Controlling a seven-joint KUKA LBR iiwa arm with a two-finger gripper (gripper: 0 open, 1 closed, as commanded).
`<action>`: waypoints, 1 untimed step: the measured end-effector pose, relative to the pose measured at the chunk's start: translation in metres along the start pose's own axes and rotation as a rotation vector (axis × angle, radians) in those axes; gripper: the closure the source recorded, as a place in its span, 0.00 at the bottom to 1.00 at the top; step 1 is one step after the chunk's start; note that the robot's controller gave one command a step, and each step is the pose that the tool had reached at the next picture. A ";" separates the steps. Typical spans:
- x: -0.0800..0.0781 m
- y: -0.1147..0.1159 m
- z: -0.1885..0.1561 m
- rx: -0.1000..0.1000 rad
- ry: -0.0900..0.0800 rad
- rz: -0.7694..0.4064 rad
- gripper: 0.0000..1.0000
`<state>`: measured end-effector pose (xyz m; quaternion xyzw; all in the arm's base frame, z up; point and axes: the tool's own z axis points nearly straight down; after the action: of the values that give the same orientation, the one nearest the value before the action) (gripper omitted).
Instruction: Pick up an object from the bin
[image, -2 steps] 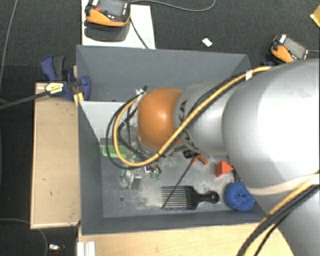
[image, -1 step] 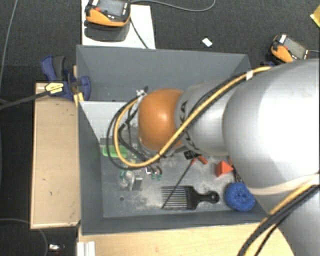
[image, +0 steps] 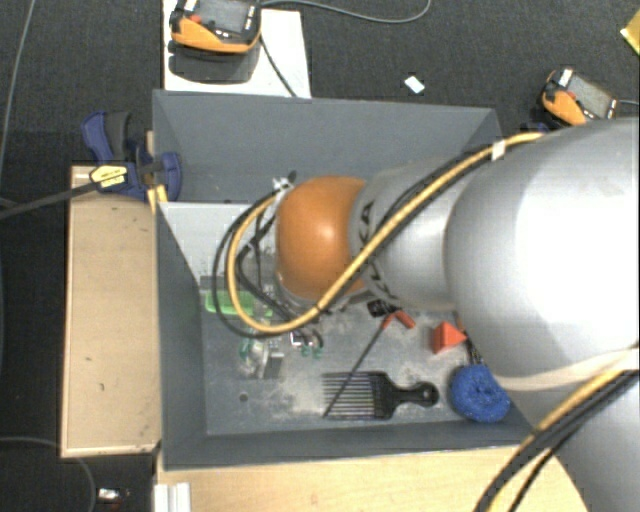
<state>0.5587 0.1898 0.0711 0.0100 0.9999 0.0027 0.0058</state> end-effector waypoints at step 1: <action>0.002 -0.001 0.000 0.001 0.004 0.004 1.00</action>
Offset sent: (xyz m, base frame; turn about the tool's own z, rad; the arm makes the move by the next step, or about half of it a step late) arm 0.0000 0.0000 0.0000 0.0000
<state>0.5569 0.1887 0.0709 0.0122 0.9999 0.0024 0.0036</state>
